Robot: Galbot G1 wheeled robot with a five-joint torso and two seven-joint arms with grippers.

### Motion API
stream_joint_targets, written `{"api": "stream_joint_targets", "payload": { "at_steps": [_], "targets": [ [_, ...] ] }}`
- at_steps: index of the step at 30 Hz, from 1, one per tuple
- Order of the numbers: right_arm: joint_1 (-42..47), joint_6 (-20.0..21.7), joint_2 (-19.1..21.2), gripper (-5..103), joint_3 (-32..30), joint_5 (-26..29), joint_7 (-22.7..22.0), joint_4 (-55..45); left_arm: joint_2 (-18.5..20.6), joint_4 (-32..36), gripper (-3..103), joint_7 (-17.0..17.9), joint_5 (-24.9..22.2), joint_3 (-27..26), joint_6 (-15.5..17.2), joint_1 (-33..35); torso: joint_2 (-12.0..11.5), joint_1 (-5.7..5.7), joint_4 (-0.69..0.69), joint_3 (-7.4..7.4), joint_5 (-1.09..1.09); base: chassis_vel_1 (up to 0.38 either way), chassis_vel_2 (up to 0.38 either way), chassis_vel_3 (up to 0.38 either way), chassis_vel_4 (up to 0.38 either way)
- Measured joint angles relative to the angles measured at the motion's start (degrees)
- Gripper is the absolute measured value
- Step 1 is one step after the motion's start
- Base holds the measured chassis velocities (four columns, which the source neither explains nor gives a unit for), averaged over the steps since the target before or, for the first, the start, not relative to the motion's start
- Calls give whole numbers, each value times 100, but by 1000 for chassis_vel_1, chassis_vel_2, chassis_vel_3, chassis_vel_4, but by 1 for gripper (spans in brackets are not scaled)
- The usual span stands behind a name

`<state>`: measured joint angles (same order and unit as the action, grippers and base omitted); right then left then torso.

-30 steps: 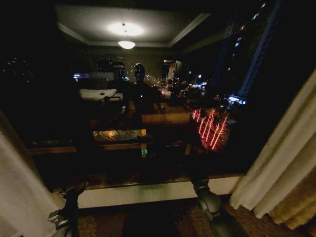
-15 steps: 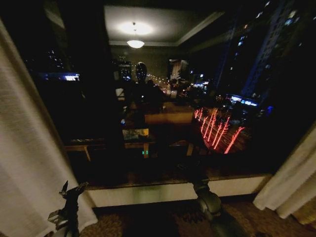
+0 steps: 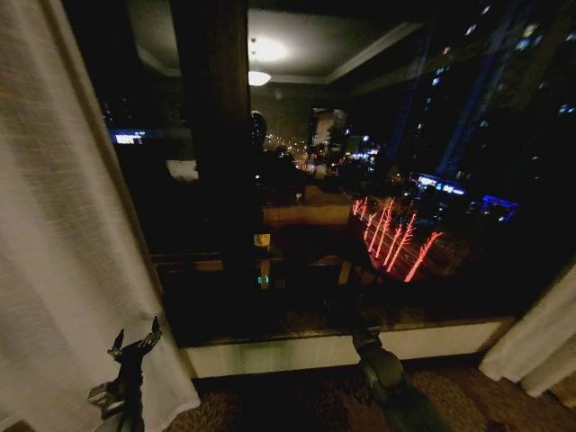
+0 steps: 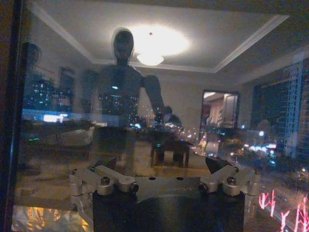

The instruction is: Open the curtains by pulling them apart, changing their state from closed to fully open.

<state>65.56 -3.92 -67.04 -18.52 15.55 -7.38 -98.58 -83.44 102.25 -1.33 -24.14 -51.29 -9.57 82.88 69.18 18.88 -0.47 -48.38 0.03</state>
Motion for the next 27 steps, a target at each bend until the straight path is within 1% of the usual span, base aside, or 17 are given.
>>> {"api": "stream_joint_targets", "payload": {
  "at_steps": [4, 6, 17, 20, 22, 27],
  "targets": [
    [0, 0, 0, 100, 0, 0, 0, 0, 0, 0, 100, 0, 0, 0, 0, 0, 1, -1, 0, 0, -1, -13, -18, 7, 16],
    [0, 0, -1, 100, 0, 0, 0, -1, 1, 0, 100, 0, 0, -1, 0, 0, 1, 0, 1, 0, -7, 0, 0, 0, 0],
    [0, 0, -2, 100, 2, 0, 1, 0, 1, 0, 100, 0, 0, -2, 0, 0, 1, 0, 0, 0, -1, 76, 70, -53, -65],
    [0, 0, -2, 100, 3, 0, 1, 0, 2, 0, 100, 0, 0, -4, 0, 0, 0, 0, 1, 0, -2, 116, 104, -107, -90],
    [0, 0, -3, 100, 4, 0, 2, -1, 3, 0, 100, 0, 0, -5, 0, 0, 1, 0, 3, 0, -7, 75, 64, -80, -61],
    [0, 0, -3, 100, 4, 0, 2, -1, 3, 0, 100, 0, 0, -5, -1, 0, 0, 0, 2, 0, -3, 34, 36, -34, -15]
  ]
}}
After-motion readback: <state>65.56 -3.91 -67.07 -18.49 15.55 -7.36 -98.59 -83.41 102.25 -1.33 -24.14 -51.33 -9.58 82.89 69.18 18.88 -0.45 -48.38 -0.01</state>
